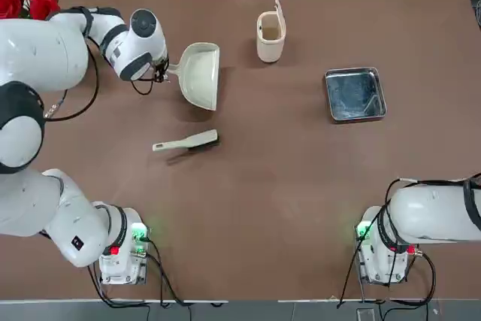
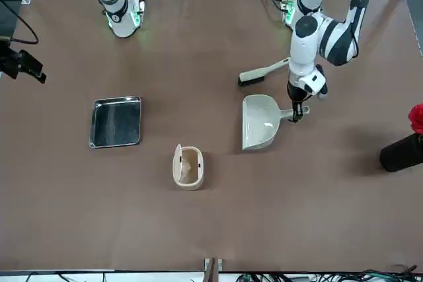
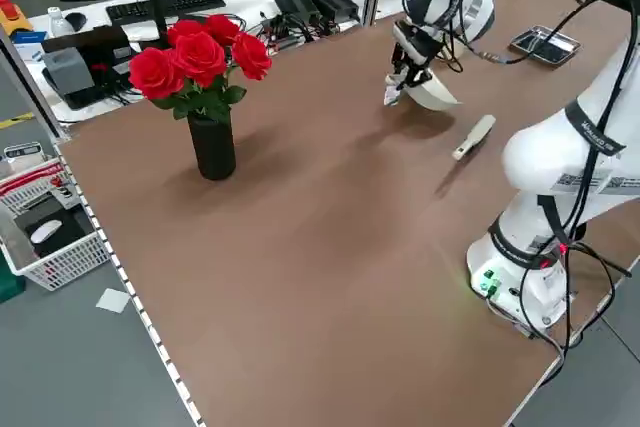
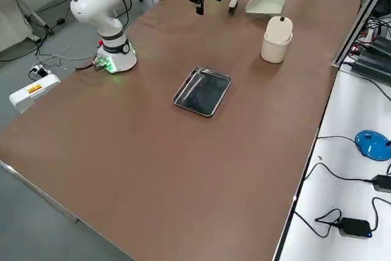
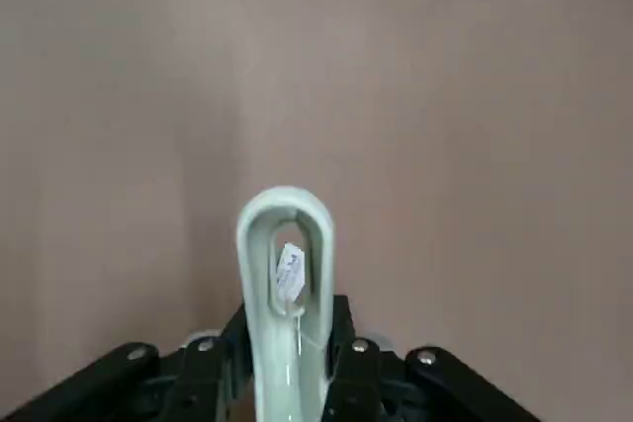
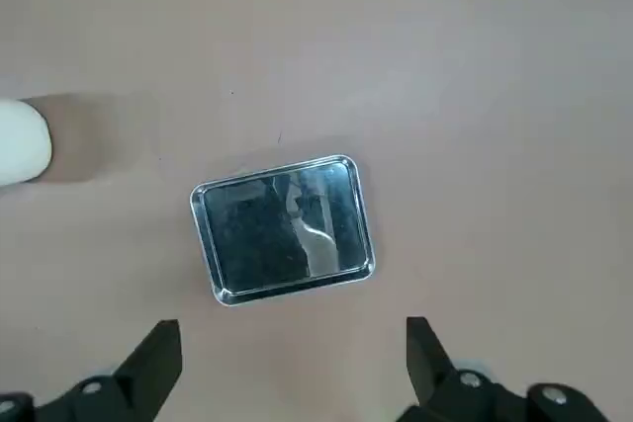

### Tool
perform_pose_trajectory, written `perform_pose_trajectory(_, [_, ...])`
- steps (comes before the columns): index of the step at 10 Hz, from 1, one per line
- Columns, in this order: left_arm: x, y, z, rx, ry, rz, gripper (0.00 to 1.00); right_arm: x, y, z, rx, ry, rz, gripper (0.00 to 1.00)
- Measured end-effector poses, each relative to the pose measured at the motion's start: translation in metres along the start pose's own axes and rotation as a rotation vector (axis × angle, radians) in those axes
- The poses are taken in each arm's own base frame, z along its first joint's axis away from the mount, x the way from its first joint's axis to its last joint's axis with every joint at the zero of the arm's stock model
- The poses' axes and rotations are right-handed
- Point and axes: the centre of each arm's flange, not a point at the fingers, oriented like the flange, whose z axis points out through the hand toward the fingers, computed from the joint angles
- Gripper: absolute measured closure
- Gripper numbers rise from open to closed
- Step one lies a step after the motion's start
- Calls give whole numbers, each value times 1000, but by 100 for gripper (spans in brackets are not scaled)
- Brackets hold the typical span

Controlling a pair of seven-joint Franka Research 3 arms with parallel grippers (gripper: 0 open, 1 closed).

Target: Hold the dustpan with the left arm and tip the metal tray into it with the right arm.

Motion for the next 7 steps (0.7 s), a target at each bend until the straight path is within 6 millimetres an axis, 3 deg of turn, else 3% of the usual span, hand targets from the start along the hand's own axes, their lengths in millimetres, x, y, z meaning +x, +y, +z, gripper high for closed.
perform_pose_trajectory(4, [10,5,19,97,-96,8,68,1,0,-1,1,8,0,0])
perform_pose_trajectory(7, [32,31,30,90,-82,-58,68,7,2,-1,3,41,4,0])
